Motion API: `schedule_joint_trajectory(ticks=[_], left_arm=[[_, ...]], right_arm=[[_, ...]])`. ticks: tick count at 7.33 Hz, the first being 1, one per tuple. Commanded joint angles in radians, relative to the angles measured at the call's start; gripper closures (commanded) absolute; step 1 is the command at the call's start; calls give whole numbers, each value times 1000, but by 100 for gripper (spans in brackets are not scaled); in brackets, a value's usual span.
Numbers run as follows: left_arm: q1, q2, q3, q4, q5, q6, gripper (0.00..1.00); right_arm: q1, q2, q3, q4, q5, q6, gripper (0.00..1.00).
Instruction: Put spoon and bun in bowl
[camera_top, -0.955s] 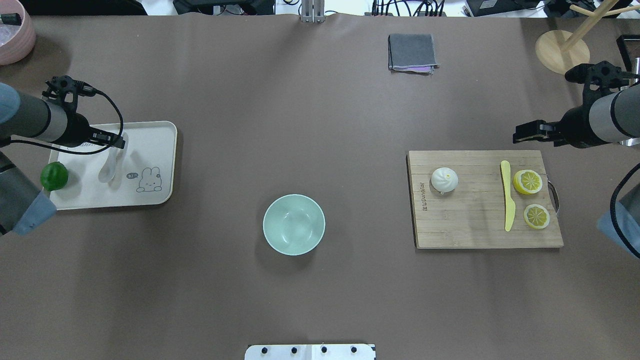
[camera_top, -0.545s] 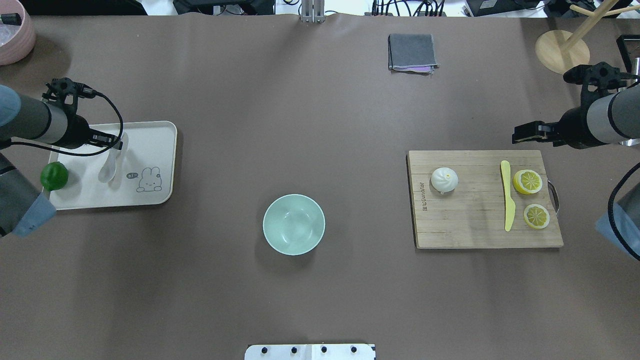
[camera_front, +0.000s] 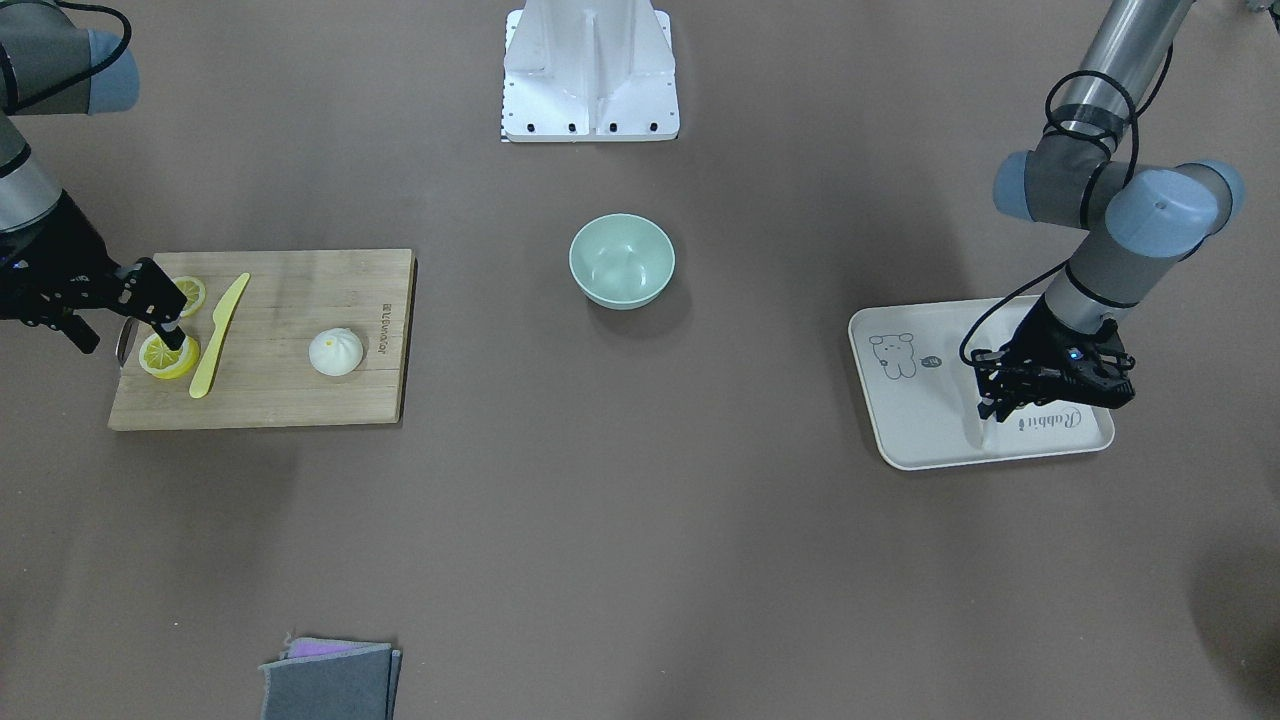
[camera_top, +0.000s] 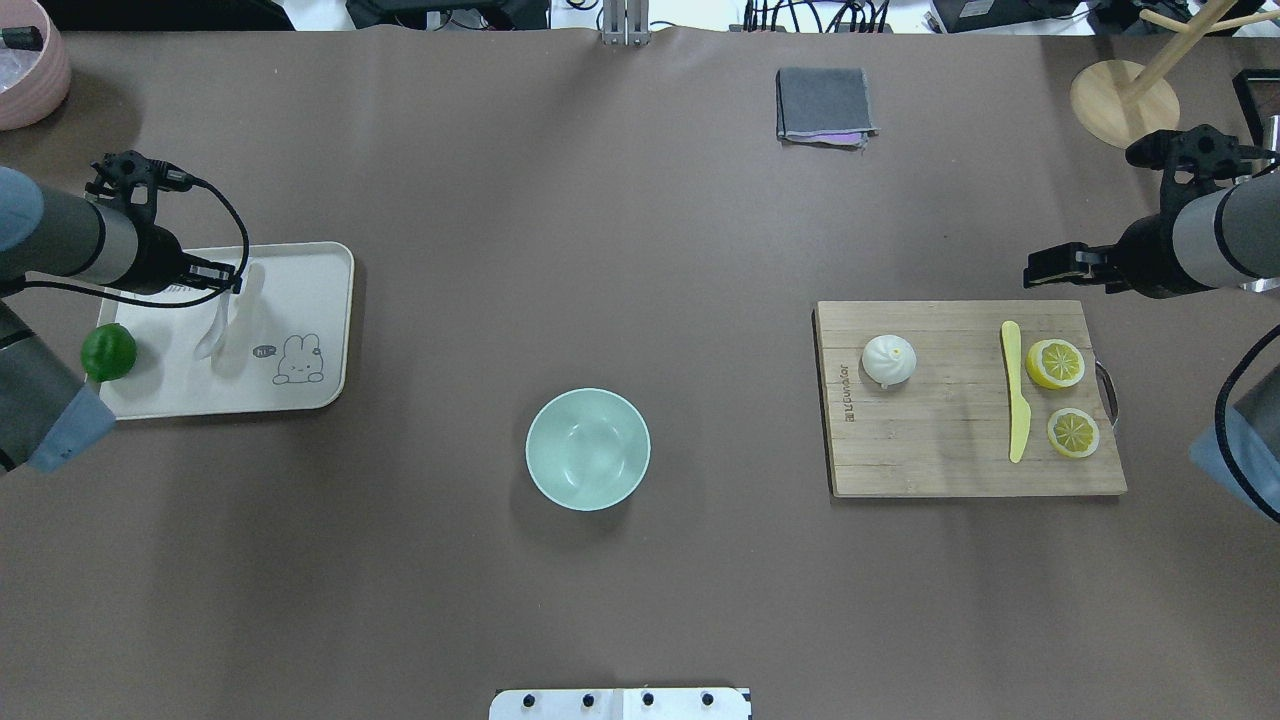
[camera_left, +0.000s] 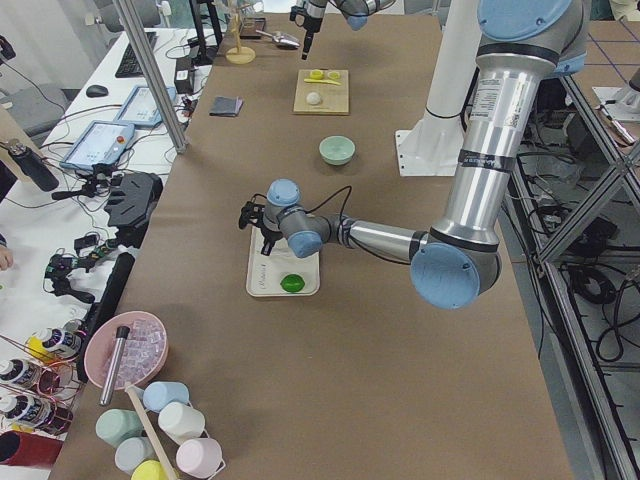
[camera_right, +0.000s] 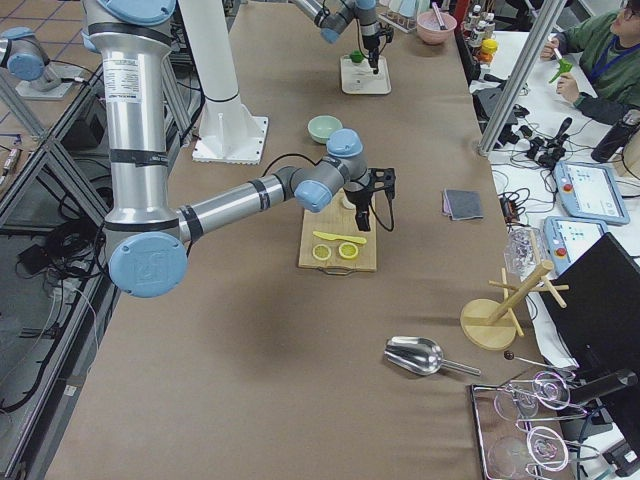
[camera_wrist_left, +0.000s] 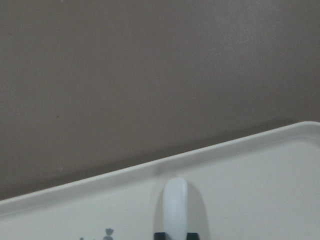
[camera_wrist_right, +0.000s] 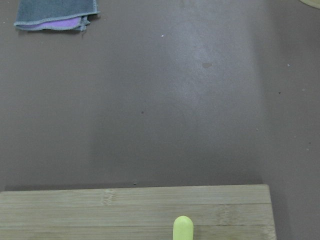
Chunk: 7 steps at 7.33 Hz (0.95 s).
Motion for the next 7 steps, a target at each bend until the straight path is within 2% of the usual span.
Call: schedule_joint_trajectory(ticks=[1,3,4,7], left_arm=[[0,-6,-89,23,-10,-15,100],[21,-86,-129,52,-7,-247,100],[71,-130,-137,52,0,-339,100],[174,-187,-238,54,24,-553,100]], right_arm=[[-1,1,0,0,0,0,1],[-1,1,0,0,0,0,1],[-1,1,0,0,0,0,1],[-1,1,0,0,1,0,1]])
